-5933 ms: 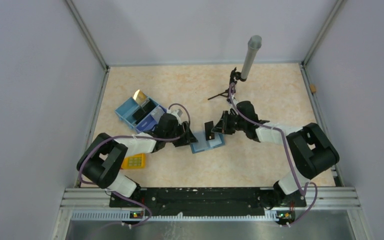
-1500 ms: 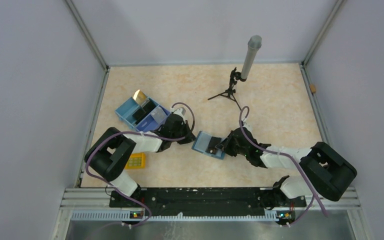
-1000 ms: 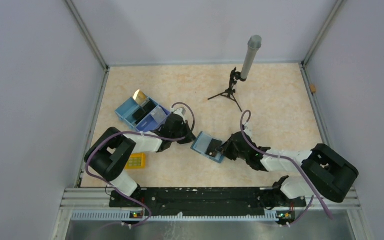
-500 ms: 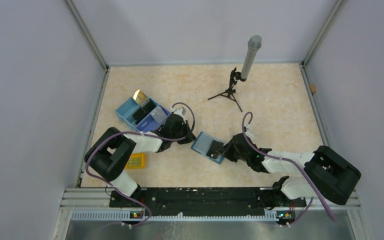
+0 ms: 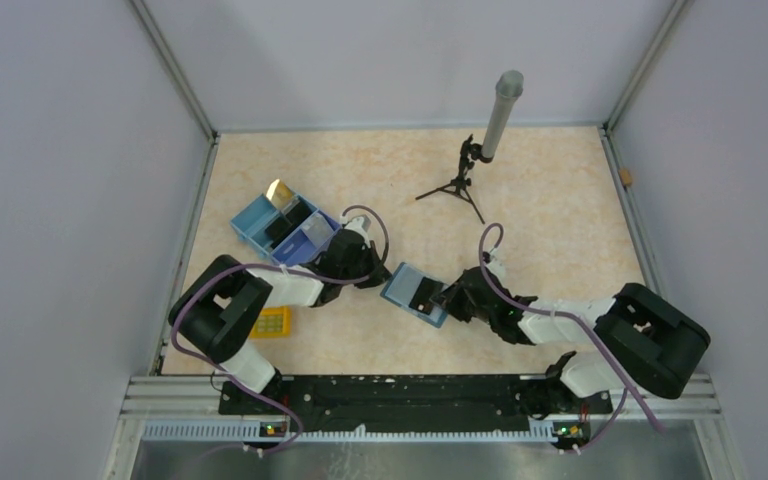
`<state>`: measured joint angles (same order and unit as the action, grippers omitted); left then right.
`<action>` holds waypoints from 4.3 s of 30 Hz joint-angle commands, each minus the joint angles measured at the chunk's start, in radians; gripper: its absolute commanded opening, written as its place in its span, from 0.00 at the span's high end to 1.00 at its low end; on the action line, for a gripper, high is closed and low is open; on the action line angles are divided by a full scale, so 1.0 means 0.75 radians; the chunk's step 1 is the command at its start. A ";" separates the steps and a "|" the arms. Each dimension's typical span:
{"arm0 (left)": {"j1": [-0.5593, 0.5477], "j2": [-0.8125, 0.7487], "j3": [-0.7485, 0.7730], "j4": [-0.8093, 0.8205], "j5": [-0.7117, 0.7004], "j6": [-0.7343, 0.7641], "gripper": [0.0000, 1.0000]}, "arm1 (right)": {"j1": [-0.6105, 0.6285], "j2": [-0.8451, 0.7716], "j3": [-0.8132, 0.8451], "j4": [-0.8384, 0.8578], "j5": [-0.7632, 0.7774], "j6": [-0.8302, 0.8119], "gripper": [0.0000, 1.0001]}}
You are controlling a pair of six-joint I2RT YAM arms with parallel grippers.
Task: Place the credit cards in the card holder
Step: Insert the credit card into the card holder, then close the card holder at the center of the board.
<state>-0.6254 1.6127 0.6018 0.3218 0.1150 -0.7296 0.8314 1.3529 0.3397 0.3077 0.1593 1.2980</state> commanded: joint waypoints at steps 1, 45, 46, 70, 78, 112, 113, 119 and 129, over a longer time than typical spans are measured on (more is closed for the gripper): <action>-0.005 0.035 -0.079 -0.204 -0.031 0.067 1.00 | 0.023 0.052 -0.043 -0.005 0.065 0.008 1.00; -0.007 -0.085 -0.184 -0.142 0.000 0.029 1.00 | 0.076 0.252 0.089 0.123 0.062 -0.014 1.00; -0.008 -0.088 -0.191 -0.134 0.007 0.023 1.00 | 0.076 0.263 0.109 0.118 0.063 -0.034 1.00; -0.005 -0.154 -0.225 -0.184 -0.084 -0.064 1.00 | 0.076 0.194 0.434 -0.313 0.123 -0.496 0.60; -0.006 -0.153 -0.222 -0.182 -0.073 -0.057 1.00 | 0.076 0.331 0.480 -0.164 0.009 -0.542 0.56; -0.002 -0.528 -0.211 -0.388 -0.120 -0.032 1.00 | 0.198 0.208 0.789 -0.568 0.161 -0.818 0.37; -0.001 -0.556 -0.199 -0.413 -0.111 -0.020 1.00 | 0.191 0.174 0.783 -0.597 0.178 -0.829 0.35; 0.008 -0.675 -0.148 -0.540 -0.045 0.038 1.00 | 0.097 0.068 0.692 -0.680 0.196 -0.914 0.30; 0.036 -0.695 -0.120 -0.599 0.058 0.003 0.70 | 0.009 0.188 0.671 -0.641 0.142 -0.973 0.28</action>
<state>-0.6125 1.1141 0.4824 -0.1165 0.1207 -0.7235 0.8433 1.4528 0.8249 -0.1879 0.2718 0.5968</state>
